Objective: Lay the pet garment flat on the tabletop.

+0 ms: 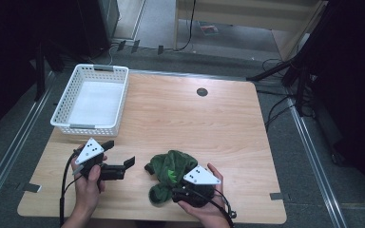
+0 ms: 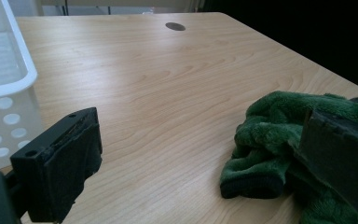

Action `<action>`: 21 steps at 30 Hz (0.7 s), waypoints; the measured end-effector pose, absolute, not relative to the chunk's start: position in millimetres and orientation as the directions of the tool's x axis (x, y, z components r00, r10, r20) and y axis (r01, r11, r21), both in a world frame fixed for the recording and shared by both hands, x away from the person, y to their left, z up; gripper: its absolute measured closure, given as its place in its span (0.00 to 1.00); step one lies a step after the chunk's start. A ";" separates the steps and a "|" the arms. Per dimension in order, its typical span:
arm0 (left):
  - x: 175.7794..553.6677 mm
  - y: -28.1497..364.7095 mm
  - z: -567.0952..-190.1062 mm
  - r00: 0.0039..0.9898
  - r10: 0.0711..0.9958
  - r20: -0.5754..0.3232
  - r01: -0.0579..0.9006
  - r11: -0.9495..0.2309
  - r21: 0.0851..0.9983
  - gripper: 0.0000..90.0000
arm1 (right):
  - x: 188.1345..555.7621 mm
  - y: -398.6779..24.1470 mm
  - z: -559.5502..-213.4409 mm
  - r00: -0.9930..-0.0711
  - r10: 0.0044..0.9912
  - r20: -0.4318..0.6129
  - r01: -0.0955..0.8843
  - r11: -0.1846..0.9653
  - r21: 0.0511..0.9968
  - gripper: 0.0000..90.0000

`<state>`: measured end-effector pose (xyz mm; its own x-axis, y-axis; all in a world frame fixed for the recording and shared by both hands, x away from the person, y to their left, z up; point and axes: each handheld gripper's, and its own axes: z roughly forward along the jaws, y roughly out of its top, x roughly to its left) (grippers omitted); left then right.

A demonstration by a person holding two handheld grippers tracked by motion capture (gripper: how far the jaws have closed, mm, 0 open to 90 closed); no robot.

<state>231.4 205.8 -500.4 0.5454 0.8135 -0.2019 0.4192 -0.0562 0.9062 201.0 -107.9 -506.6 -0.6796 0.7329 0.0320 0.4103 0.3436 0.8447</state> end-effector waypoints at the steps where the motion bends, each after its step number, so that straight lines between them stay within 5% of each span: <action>1: 231.5 206.0 -500.8 0.546 0.812 -0.205 0.421 -0.055 0.905 0.00 | 201.3 -107.3 -505.0 -0.683 0.730 0.026 0.401 0.345 0.848 0.29; 3: 231.8 206.3 -501.8 0.549 0.810 -0.207 0.425 -0.057 0.904 0.00 | 204.7 -104.1 -506.1 -0.692 0.722 0.017 0.404 0.367 0.838 0.47; 5: 231.3 206.3 -502.0 0.549 0.809 -0.210 0.427 -0.056 0.903 0.00 | 209.6 -99.9 -506.2 -0.689 0.724 -0.004 0.410 0.394 0.822 0.79; 8: 232.3 206.9 -501.8 0.550 0.807 -0.214 0.429 -0.054 0.902 0.00 | 223.4 -94.2 -492.4 -0.701 0.713 0.024 0.415 0.381 0.826 0.90; 11: 239.2 199.4 -502.9 0.555 0.801 -0.224 0.450 -0.063 0.891 0.00 | 250.5 -91.1 -466.1 -0.679 0.732 0.057 0.407 0.311 0.859 0.89; 17: 261.4 174.8 -514.2 0.559 0.784 -0.270 0.536 -0.093 0.839 0.00 | 329.6 -107.8 -440.2 -0.505 0.854 0.126 0.471 0.151 0.869 0.51; 21: 274.6 171.1 -524.6 0.534 0.795 -0.287 0.577 -0.095 0.811 0.00 | 319.8 -126.8 -444.5 -0.542 0.822 0.173 0.476 0.131 0.869 0.49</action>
<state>274.6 171.1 -524.6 0.5345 0.7948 -0.2874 0.5770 -0.0947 0.8112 319.8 -126.8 -444.5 -0.5419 0.8225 0.1727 0.4763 0.1313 0.8694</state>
